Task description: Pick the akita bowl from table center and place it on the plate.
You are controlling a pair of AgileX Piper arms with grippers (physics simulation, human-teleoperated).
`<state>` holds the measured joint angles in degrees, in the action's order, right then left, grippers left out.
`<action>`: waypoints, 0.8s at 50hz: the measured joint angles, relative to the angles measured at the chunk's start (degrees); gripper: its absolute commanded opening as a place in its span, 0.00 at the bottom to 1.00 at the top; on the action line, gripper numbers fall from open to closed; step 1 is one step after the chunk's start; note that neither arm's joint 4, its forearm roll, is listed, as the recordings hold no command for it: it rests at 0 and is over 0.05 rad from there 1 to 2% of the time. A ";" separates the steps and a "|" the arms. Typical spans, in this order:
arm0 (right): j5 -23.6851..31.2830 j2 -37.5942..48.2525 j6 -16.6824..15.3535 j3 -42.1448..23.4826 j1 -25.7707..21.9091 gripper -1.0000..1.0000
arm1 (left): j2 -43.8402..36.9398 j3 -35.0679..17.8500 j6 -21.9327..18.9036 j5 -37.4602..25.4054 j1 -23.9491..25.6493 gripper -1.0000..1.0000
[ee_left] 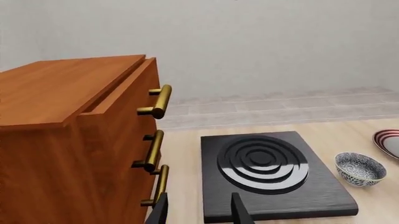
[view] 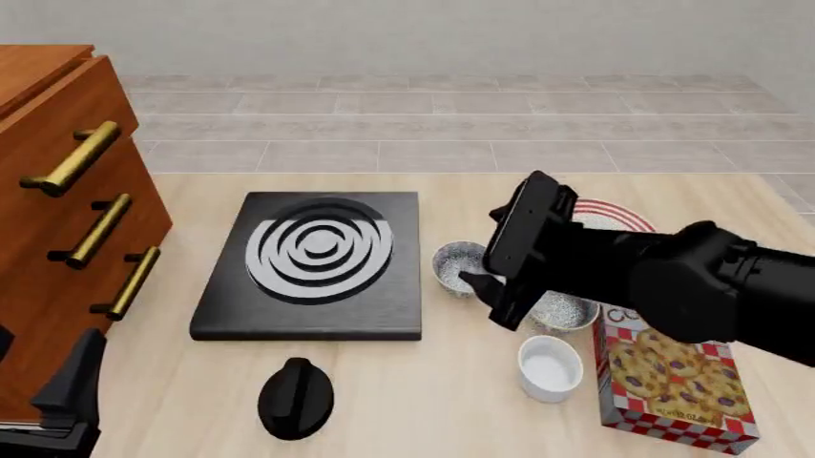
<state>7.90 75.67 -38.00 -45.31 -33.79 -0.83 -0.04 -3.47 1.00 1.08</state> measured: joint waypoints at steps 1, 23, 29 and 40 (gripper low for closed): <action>0.17 0.48 -0.48 -0.26 0.12 1.00 | 0.04 0.00 0.00 -0.02 -0.01 1.00; -1.35 9.88 -7.41 -2.33 2.24 1.00 | 0.43 0.00 0.05 -0.19 -0.35 1.00; -2.04 11.87 -8.38 -2.64 2.37 1.00 | 0.45 0.00 0.02 -0.20 -0.41 1.00; -3.21 15.38 -9.76 -3.33 2.67 1.00 | 0.45 0.00 -0.15 -0.24 -0.37 1.00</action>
<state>4.69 91.06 -47.76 -48.65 -31.12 -0.38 -0.04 -3.62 0.76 0.71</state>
